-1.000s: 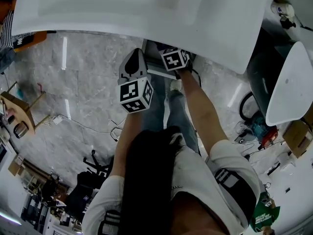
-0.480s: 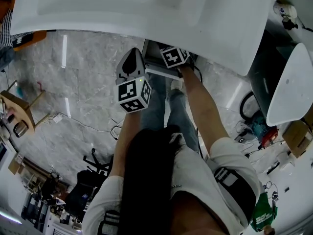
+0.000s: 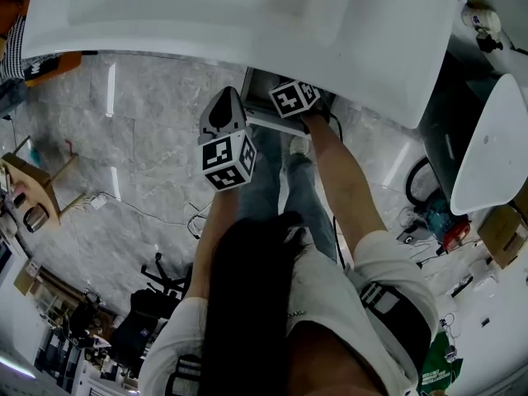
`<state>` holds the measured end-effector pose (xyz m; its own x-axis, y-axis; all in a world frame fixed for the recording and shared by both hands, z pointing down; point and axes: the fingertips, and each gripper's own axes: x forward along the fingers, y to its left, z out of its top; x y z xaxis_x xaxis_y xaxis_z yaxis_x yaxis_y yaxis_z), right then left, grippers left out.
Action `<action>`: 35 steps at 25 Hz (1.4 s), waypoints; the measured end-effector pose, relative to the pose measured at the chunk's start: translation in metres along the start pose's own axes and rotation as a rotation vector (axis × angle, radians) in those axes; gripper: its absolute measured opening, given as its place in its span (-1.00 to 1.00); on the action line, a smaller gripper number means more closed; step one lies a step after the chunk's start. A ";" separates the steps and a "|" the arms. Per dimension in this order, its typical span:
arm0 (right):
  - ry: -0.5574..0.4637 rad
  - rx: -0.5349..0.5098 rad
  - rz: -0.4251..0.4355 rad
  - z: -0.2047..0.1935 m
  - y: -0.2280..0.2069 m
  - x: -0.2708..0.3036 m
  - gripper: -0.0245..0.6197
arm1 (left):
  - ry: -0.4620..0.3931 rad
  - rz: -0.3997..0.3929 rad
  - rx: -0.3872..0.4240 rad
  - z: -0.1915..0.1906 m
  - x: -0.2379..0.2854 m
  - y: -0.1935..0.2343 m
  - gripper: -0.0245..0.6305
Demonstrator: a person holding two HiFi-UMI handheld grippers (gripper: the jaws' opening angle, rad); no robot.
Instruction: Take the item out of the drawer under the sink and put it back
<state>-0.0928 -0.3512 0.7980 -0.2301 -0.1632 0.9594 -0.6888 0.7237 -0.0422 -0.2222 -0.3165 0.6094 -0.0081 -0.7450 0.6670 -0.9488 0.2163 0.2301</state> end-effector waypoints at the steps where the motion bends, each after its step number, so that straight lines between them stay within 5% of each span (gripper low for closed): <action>1: -0.004 0.012 0.000 0.001 0.000 -0.001 -0.52 | -0.002 -0.001 0.002 0.001 0.000 0.000 -0.91; 12: -0.112 0.032 0.076 0.004 0.016 -0.057 -0.53 | -0.011 -0.020 -0.008 0.006 -0.004 -0.013 -0.92; 26: -0.372 0.131 0.162 0.018 0.033 -0.187 -0.53 | -0.079 -0.086 0.047 0.026 -0.051 -0.057 -0.91; 35: -0.557 0.195 0.117 0.017 0.024 -0.279 -0.53 | -0.164 -0.149 0.065 0.044 -0.100 -0.091 -0.92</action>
<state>-0.0572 -0.2997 0.5246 -0.6009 -0.4548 0.6573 -0.7387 0.6301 -0.2392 -0.1488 -0.2893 0.4901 0.0879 -0.8594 0.5037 -0.9616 0.0587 0.2680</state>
